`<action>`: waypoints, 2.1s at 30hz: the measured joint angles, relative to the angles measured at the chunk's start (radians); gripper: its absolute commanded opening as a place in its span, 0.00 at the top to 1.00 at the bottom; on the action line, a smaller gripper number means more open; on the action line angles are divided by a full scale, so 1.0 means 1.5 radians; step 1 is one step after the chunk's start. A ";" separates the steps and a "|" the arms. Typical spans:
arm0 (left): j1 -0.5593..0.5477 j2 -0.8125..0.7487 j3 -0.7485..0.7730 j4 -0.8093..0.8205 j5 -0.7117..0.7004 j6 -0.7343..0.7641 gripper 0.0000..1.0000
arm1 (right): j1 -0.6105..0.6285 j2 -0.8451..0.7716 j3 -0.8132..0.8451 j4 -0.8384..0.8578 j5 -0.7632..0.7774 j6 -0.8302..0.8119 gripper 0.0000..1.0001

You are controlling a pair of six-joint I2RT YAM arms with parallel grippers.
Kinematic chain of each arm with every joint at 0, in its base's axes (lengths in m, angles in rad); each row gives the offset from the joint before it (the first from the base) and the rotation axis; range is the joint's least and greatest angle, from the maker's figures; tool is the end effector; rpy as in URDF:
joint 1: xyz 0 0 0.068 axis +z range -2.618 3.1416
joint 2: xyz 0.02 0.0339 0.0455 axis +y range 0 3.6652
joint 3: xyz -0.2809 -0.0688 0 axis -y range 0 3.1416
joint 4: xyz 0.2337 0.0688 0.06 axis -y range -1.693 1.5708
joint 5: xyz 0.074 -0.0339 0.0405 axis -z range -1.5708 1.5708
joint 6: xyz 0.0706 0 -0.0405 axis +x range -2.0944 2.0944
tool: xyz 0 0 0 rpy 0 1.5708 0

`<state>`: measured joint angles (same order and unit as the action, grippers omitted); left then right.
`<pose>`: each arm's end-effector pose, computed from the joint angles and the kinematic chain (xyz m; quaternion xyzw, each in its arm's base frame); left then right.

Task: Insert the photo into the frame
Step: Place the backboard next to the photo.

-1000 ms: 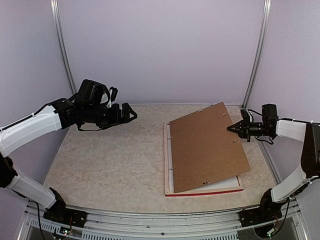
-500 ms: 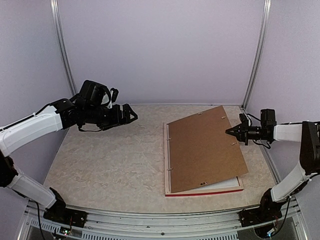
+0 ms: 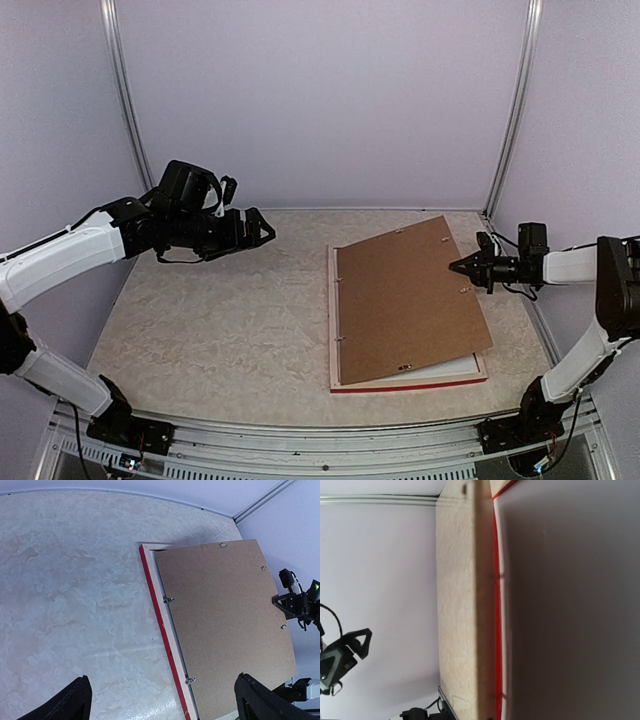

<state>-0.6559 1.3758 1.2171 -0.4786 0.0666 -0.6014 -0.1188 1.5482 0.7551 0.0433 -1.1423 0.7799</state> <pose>0.2522 -0.2000 0.3254 0.0393 0.8918 -0.2885 0.3463 0.3015 0.0287 0.1995 0.1408 0.7885 0.5778 0.1567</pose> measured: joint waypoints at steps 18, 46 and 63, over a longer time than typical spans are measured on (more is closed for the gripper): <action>0.000 0.000 0.000 0.000 -0.001 0.000 0.01 | 0.005 0.041 0.000 0.040 -0.003 0.016 1.00; 0.000 0.007 -0.002 0.000 0.000 0.000 0.01 | 0.036 0.075 0.086 -0.141 0.108 -0.149 0.48; 0.000 0.016 -0.014 0.000 0.001 0.001 0.01 | 0.107 0.059 0.110 -0.218 0.282 -0.195 0.47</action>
<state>-0.6559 1.4002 1.1961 -0.4789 0.0673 -0.6006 0.0418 1.6371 0.9199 -0.2836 -0.7197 0.4881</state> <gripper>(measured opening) 0.989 0.534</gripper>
